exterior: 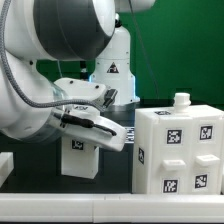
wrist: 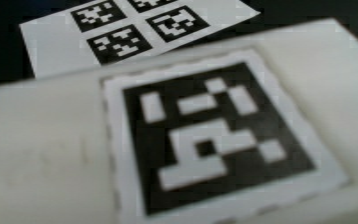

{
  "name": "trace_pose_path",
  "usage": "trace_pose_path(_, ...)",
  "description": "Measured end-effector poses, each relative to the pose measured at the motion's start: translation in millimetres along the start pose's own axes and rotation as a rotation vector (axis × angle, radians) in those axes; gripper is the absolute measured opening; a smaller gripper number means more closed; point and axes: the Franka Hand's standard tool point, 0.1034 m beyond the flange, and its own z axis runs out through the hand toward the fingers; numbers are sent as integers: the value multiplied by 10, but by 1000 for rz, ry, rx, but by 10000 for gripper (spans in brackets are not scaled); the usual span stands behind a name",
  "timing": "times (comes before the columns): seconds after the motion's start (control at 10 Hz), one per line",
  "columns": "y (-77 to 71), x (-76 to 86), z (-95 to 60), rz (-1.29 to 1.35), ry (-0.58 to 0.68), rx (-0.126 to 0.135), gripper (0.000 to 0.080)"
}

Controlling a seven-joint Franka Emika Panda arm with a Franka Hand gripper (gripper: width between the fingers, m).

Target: Assemble cabinet

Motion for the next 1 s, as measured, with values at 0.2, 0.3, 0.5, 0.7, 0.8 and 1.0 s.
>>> trace_pose_path(0.2,-18,18,-72,-14,39,2,600)
trace_pose_path(0.3,10,-49,-185,-29,61,3,600)
trace_pose_path(0.5,19,-66,-511,-76,264,15,600)
trace_pose_path(0.7,-23,-46,-391,-122,520,18,600)
trace_pose_path(0.8,-19,33,-286,-118,621,24,600)
trace_pose_path(1.0,-47,138,-135,-119,737,16,600)
